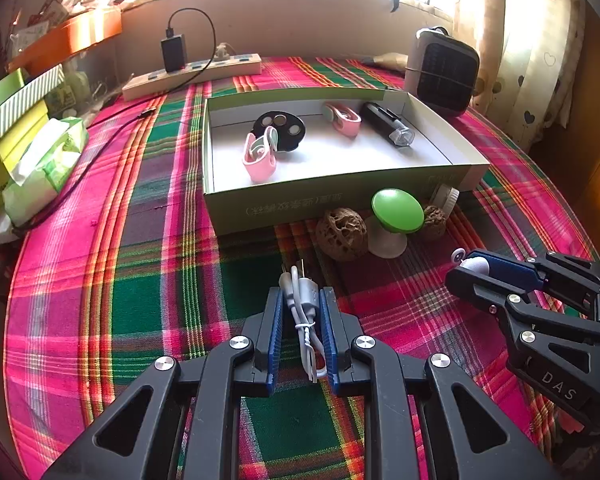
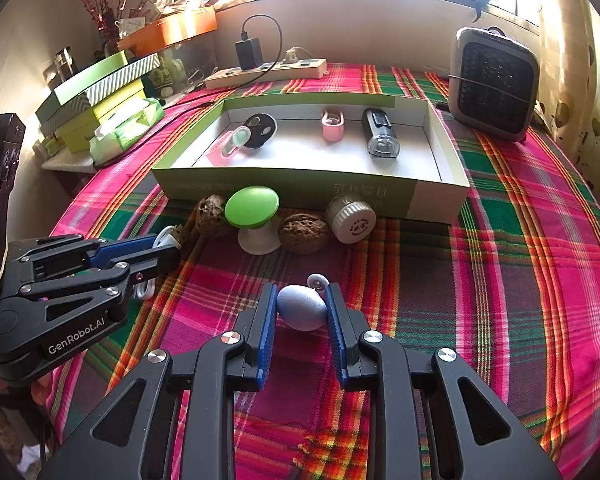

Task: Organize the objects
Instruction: 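Close the left gripper on the white USB cable while the right gripper grasps the white egg, then carry the cable in the left gripper and the egg in the right gripper over the box, then lower the cable and the egg into the box with both grippers, then open the right gripper releasing the egg while the left gripper releases the cable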

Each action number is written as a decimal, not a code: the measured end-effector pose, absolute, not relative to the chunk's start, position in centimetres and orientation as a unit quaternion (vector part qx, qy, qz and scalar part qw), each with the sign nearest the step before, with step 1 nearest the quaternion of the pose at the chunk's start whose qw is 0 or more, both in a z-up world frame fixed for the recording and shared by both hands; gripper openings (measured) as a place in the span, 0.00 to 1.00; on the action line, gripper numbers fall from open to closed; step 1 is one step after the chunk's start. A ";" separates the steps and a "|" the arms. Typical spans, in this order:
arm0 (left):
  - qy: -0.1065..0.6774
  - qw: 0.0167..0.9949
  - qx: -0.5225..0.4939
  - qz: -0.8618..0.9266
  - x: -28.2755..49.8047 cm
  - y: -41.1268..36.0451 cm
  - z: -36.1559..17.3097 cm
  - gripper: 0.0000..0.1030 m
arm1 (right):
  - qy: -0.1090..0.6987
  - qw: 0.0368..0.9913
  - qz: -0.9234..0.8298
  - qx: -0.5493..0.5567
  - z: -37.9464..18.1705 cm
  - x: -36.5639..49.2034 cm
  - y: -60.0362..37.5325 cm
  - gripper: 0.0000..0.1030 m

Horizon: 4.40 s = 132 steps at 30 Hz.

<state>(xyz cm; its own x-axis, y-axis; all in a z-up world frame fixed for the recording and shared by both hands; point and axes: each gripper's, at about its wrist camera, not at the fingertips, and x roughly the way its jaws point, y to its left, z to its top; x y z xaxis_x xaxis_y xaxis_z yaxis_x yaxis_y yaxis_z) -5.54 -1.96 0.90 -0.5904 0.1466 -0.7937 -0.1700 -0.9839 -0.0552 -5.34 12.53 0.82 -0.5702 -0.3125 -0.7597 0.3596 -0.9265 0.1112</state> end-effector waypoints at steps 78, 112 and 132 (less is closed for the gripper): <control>-0.005 0.124 -0.406 0.905 -12.0 -1.6 4.7 0.16 | 0.042 0.171 -0.903 0.391 4.7 -14.1 14.4 0.25; 0.023 0.114 -0.446 0.887 -16.7 -0.3 1.6 0.16 | 0.074 0.152 -0.886 0.432 1.4 -17.6 13.6 0.25; 0.012 0.108 -0.452 0.885 -16.8 -0.7 1.4 0.18 | 0.075 0.148 -0.887 0.431 1.4 -17.5 13.4 0.25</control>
